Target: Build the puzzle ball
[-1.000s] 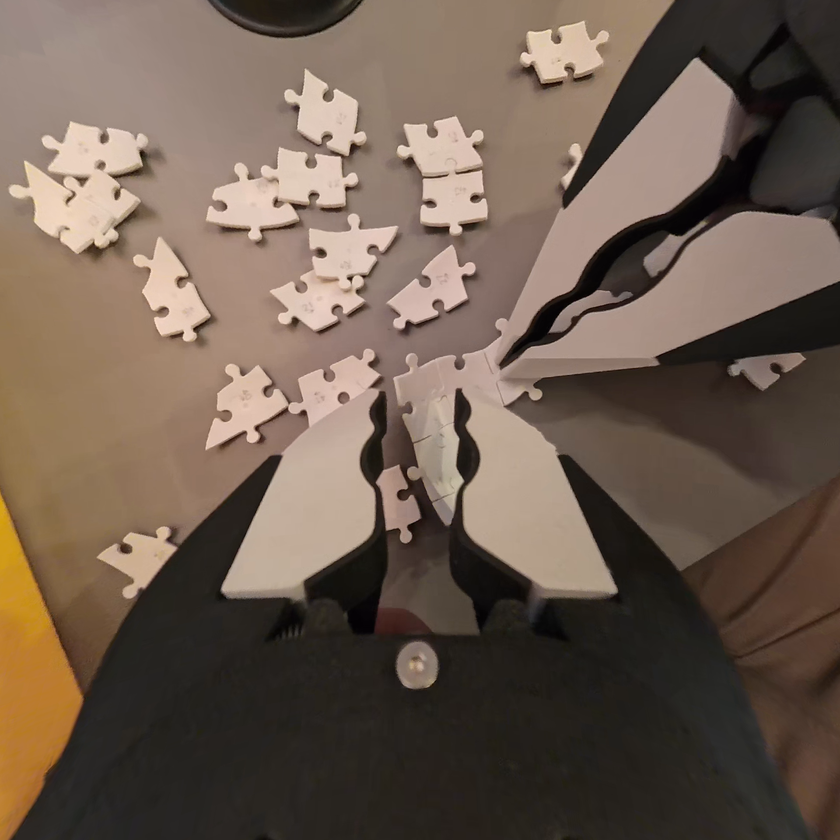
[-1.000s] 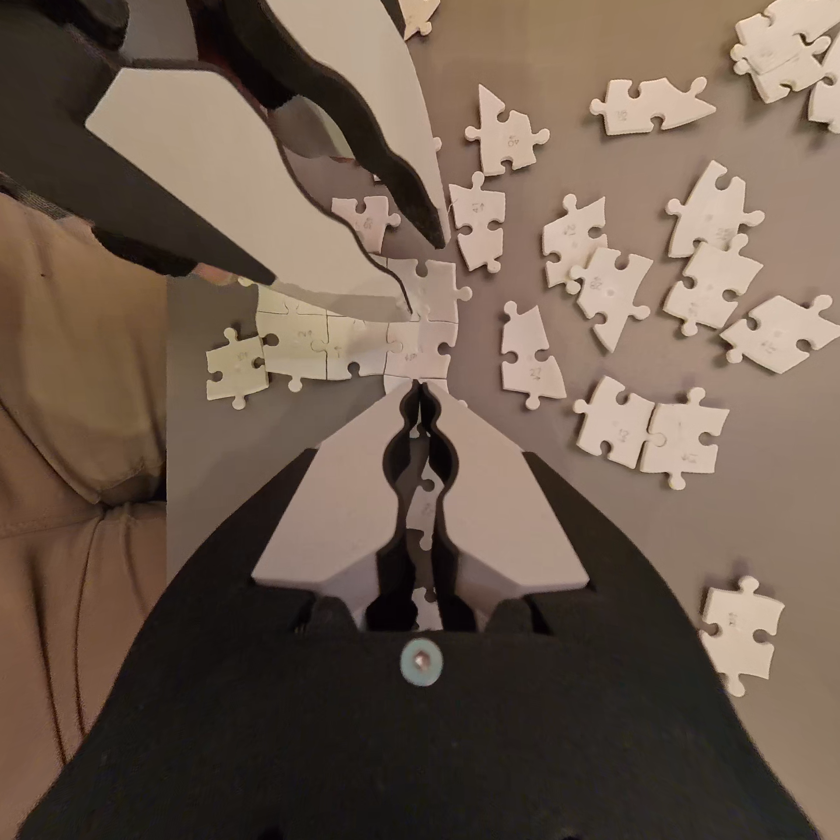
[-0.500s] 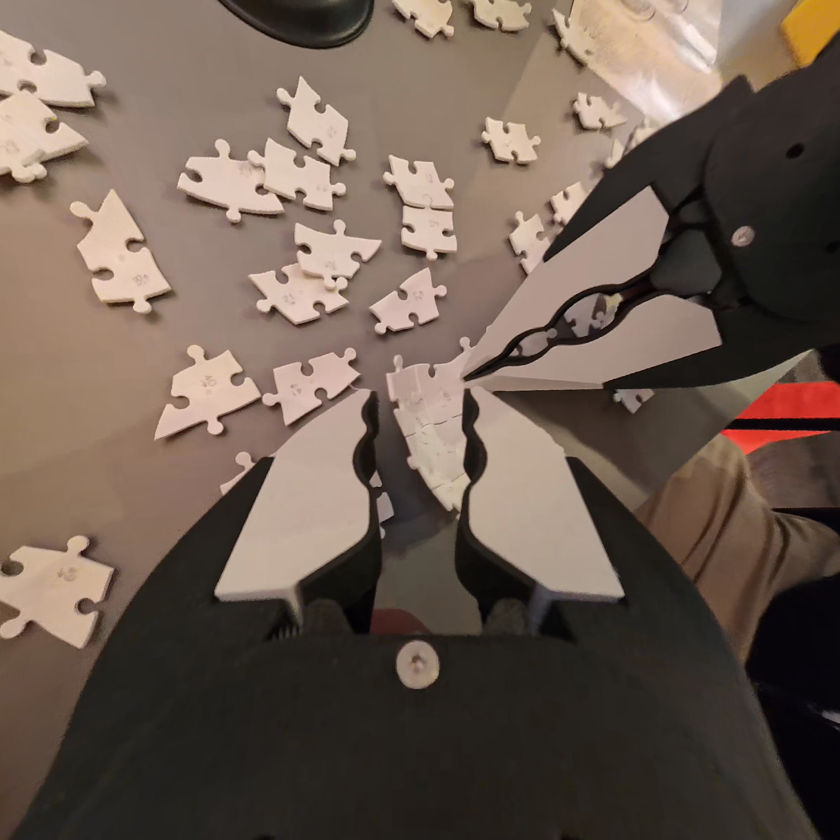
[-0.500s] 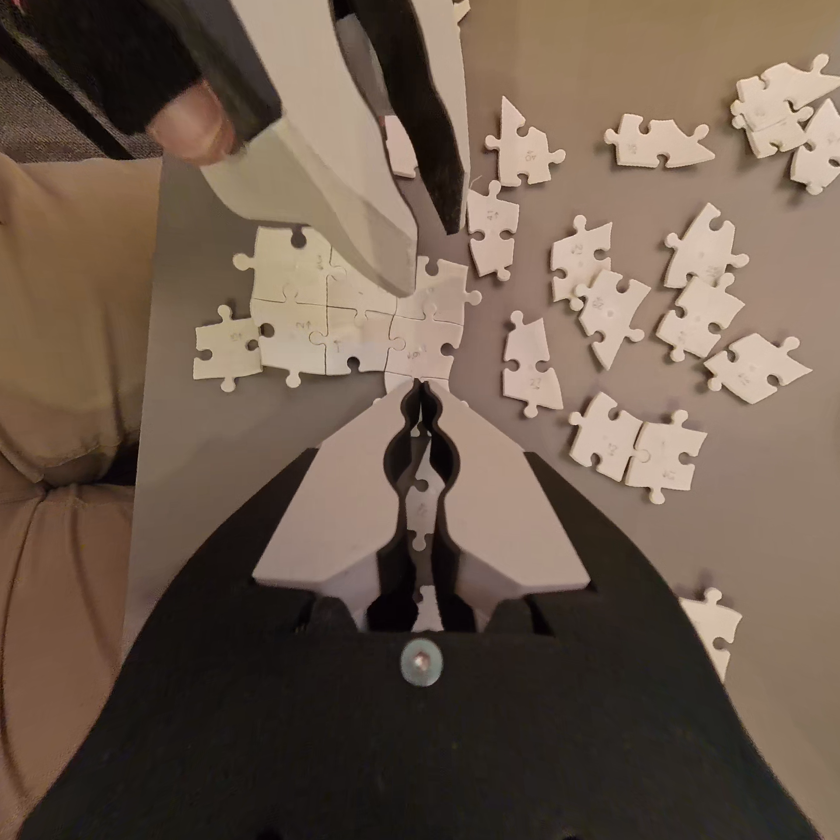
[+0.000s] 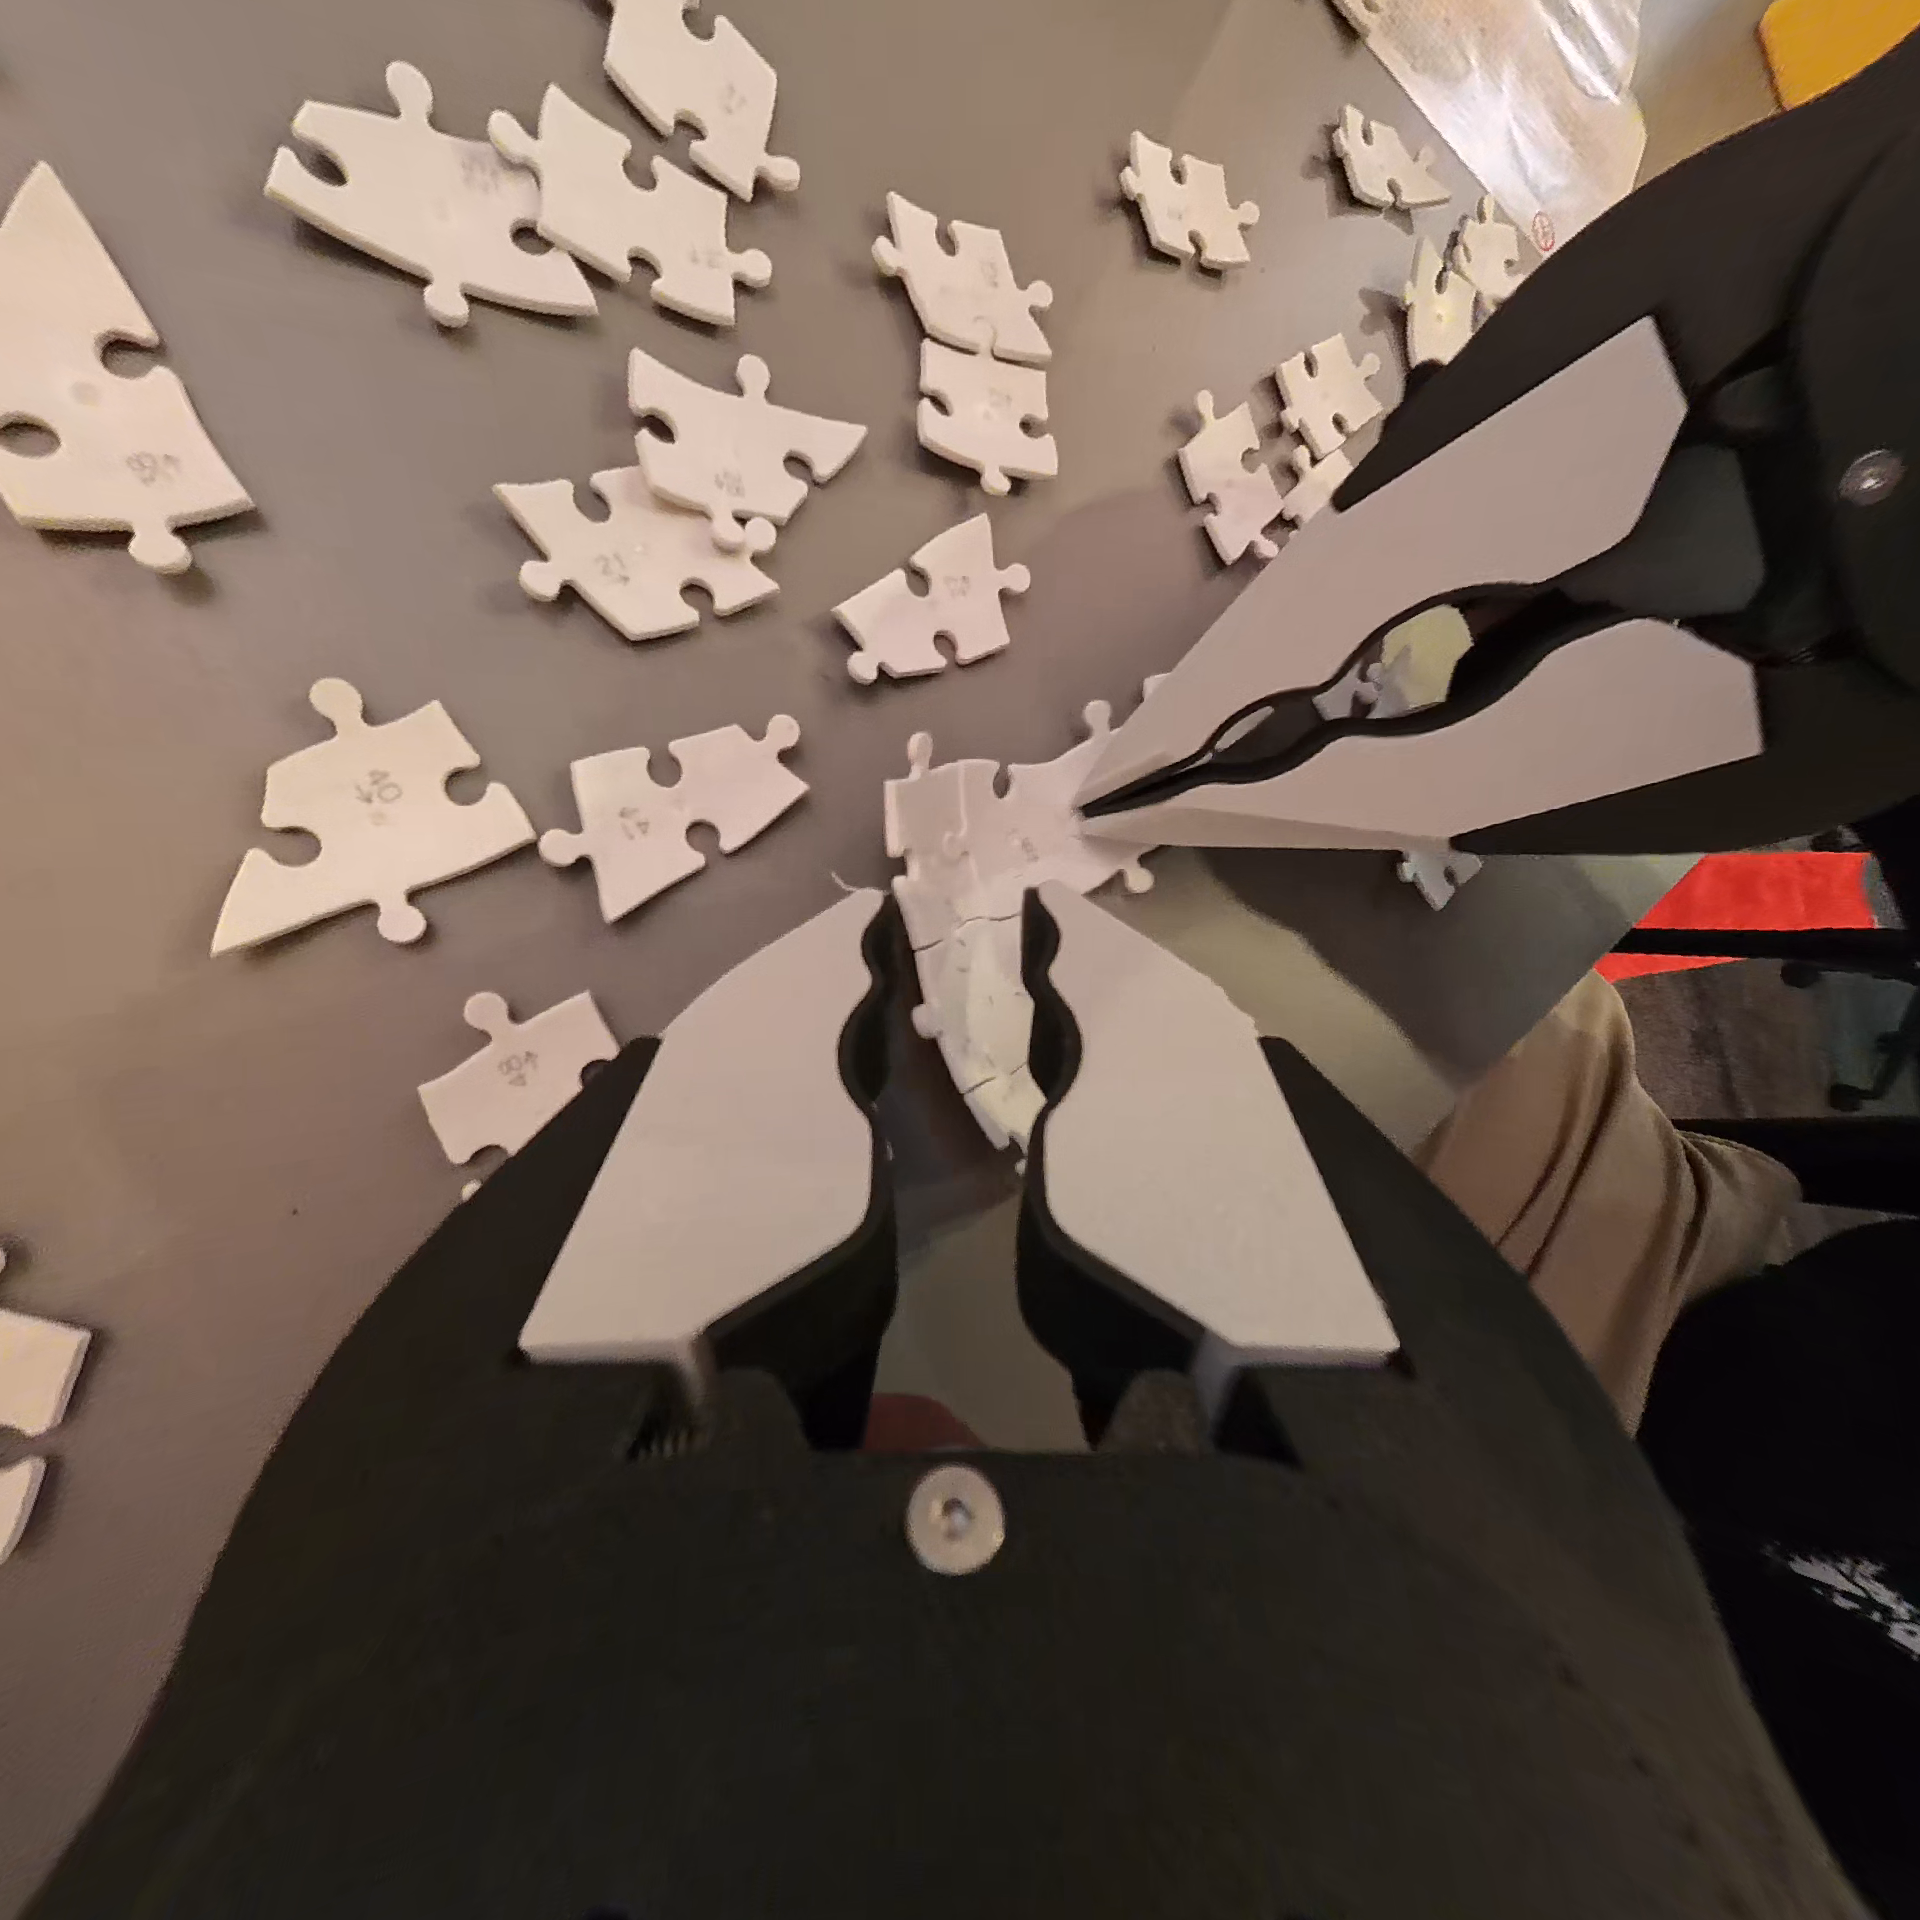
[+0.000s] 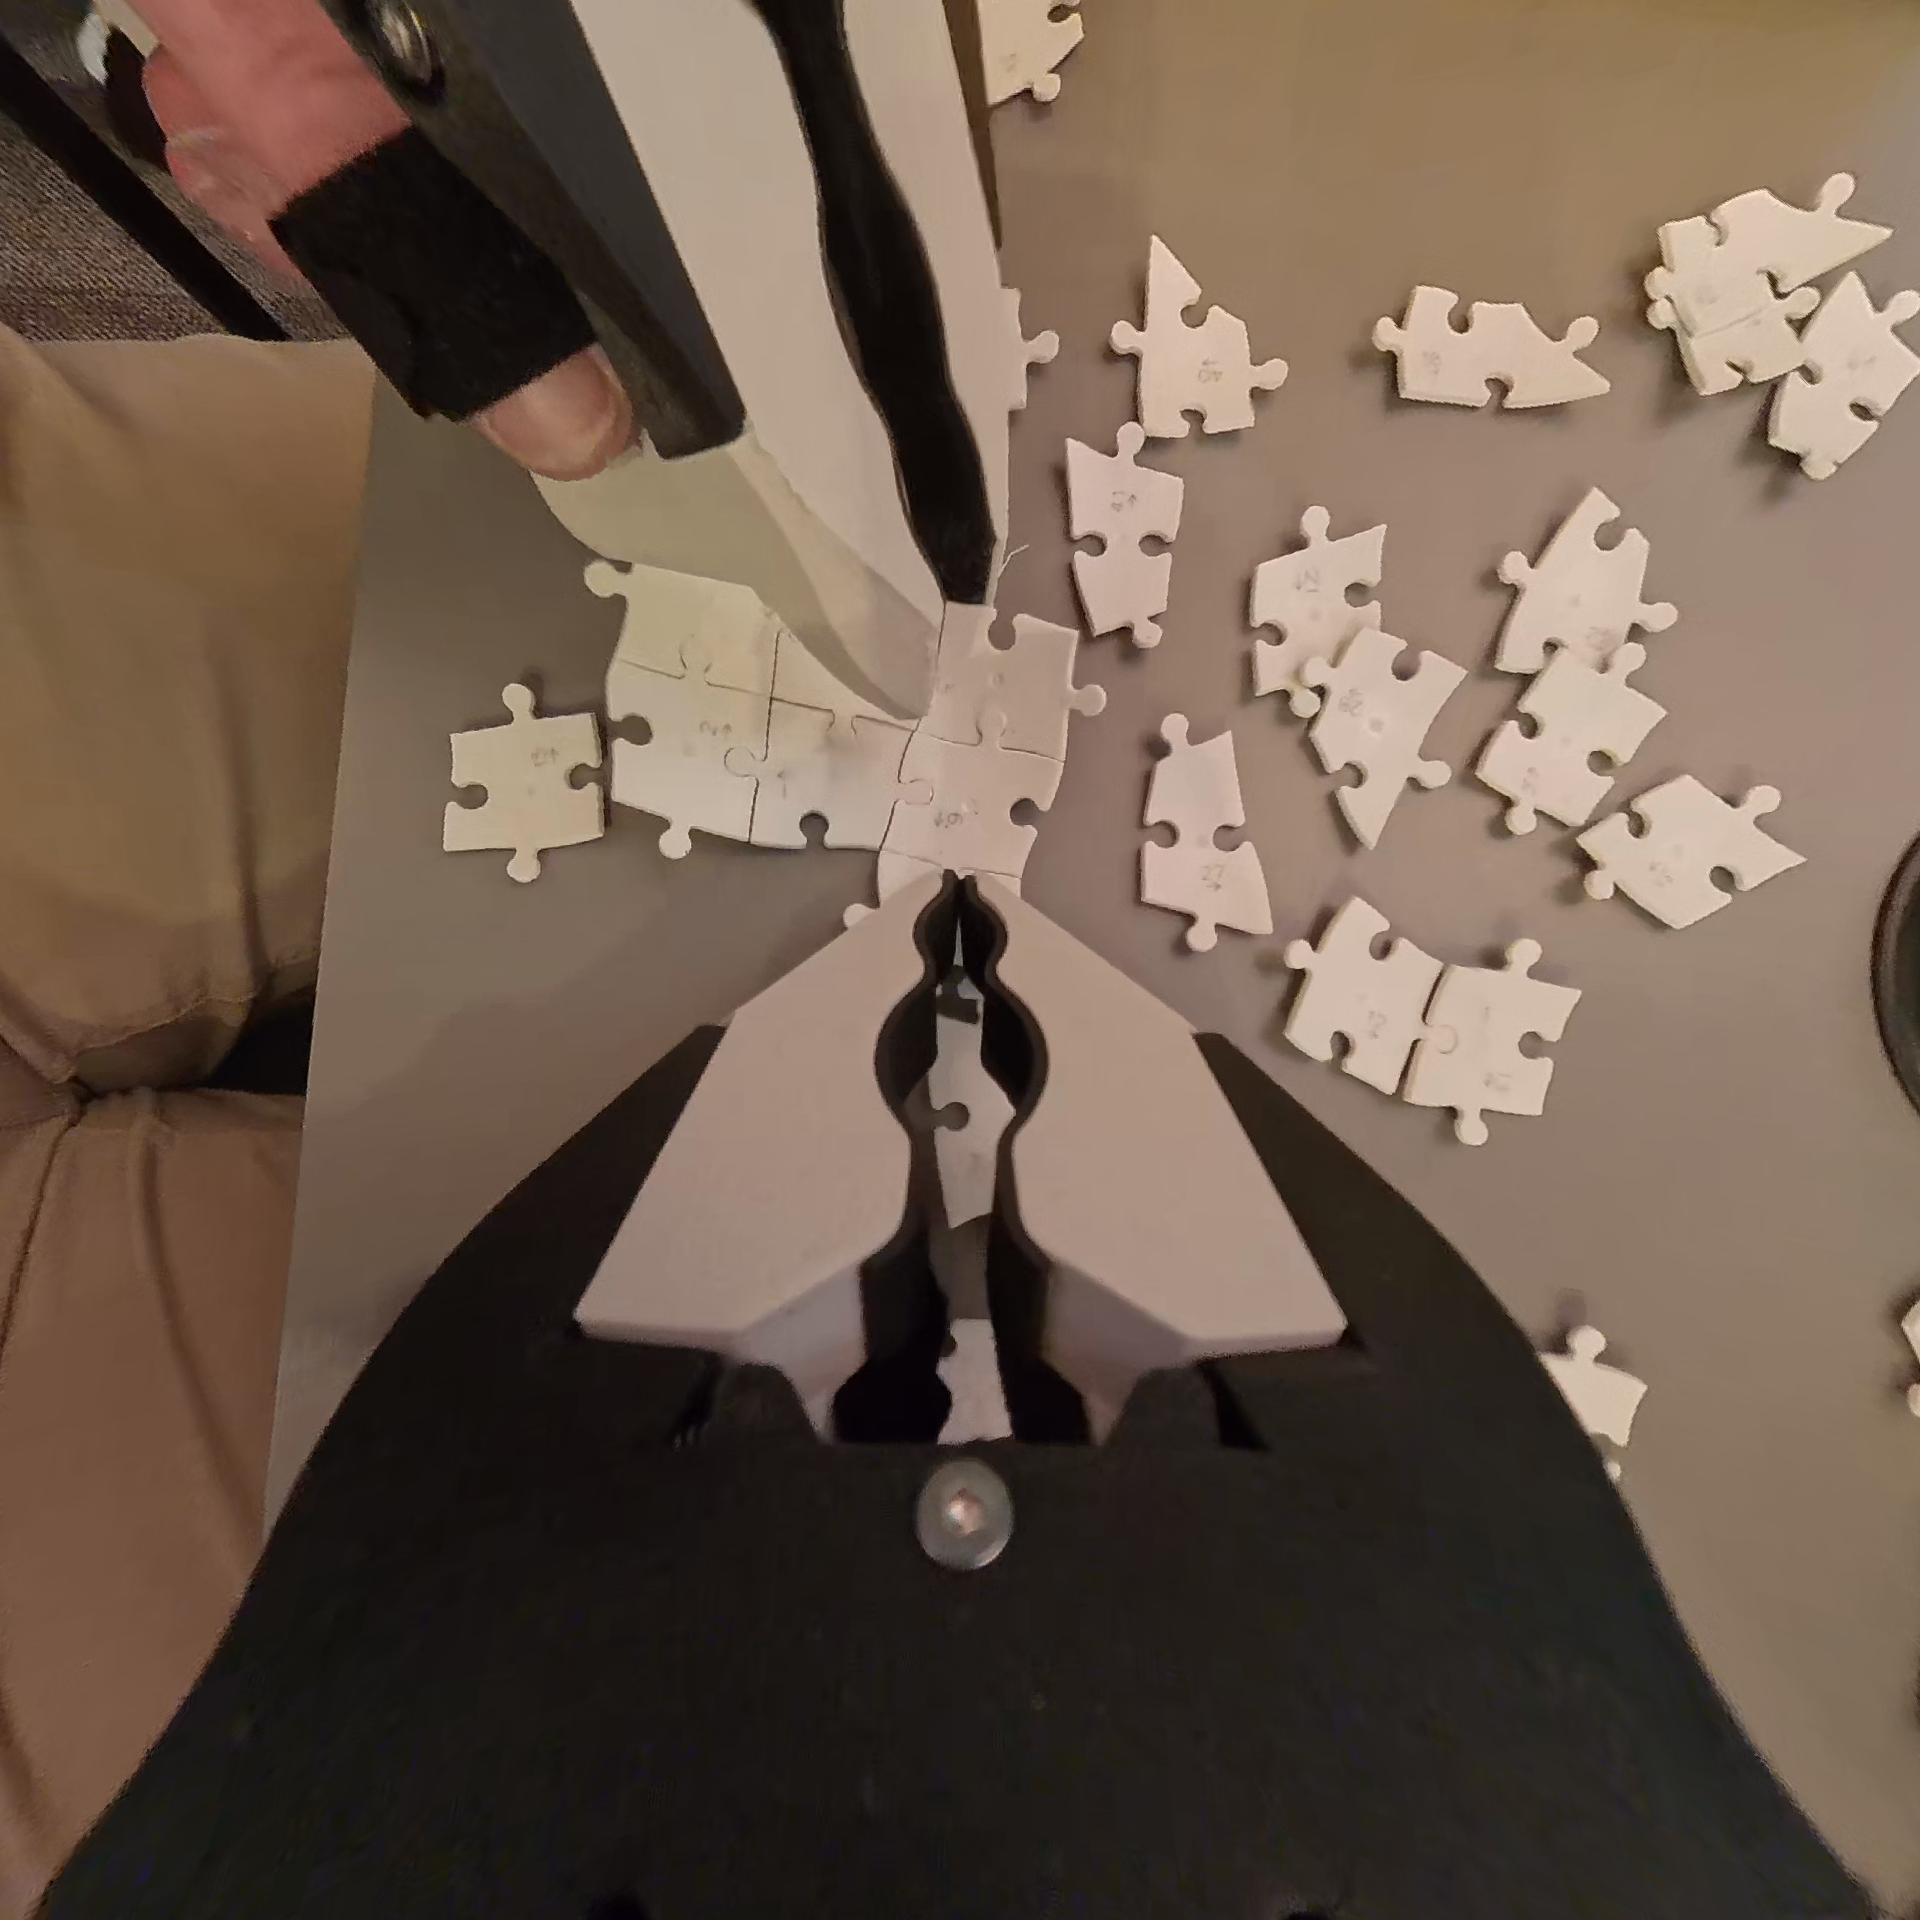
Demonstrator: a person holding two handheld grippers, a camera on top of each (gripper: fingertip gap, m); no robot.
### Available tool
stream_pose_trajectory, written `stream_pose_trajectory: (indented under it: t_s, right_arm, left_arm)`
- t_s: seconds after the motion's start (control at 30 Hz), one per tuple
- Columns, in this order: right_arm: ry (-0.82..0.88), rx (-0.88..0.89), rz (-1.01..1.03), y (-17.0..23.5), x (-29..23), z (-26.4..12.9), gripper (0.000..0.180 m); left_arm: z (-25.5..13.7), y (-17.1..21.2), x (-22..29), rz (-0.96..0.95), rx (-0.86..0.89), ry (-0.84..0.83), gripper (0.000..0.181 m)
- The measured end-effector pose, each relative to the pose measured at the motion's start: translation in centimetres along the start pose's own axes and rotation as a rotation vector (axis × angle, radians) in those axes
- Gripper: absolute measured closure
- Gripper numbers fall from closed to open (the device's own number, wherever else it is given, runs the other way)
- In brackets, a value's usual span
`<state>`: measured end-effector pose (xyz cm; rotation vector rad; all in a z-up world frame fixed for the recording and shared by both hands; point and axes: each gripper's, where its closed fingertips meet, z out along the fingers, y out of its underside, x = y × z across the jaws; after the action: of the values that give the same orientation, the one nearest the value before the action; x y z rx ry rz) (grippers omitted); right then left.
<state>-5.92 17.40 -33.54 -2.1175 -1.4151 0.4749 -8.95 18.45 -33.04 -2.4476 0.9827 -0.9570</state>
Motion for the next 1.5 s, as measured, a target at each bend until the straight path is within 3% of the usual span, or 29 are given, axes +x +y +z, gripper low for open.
stream_pose_trajectory:
  t_s: [0.03, 0.3, 0.63, 0.8, 1.03, 1.5]
  right_arm:
    - [-0.001, 0.01, 0.009, -0.2, 0.1, -0.2, 0.18]
    - [-0.036, 0.085, 0.192, -0.7, 1.5, -3.0, 0.18]
    - [-0.171, -0.013, 0.344, 1.4, 0.0, -2.2, 0.159]
    - [-0.156, 0.064, 0.377, 0.5, 1.1, -3.5, 0.16]
    - [-0.088, -0.038, 0.338, 3.3, 2.2, -4.4, 0.164]
    - [-0.203, 0.049, 0.38, 0.9, 0.3, -3.4, 0.157]
  left_arm:
    - [0.1, 0.1, -0.1, -0.002, 0.0, -0.004, 0.16]
    - [0.4, 0.2, -0.4, -0.004, 0.008, -0.019, 0.166]
    - [0.4, 0.2, -0.5, 0.007, 0.022, -0.048, 0.169]
    - [0.3, 0.3, -0.6, 0.009, 0.027, -0.051, 0.168]
    - [-0.4, 0.0, -0.5, 0.027, 0.043, -0.052, 0.165]
    - [-0.1, 1.0, -0.4, 0.105, -0.015, -0.066, 0.164]
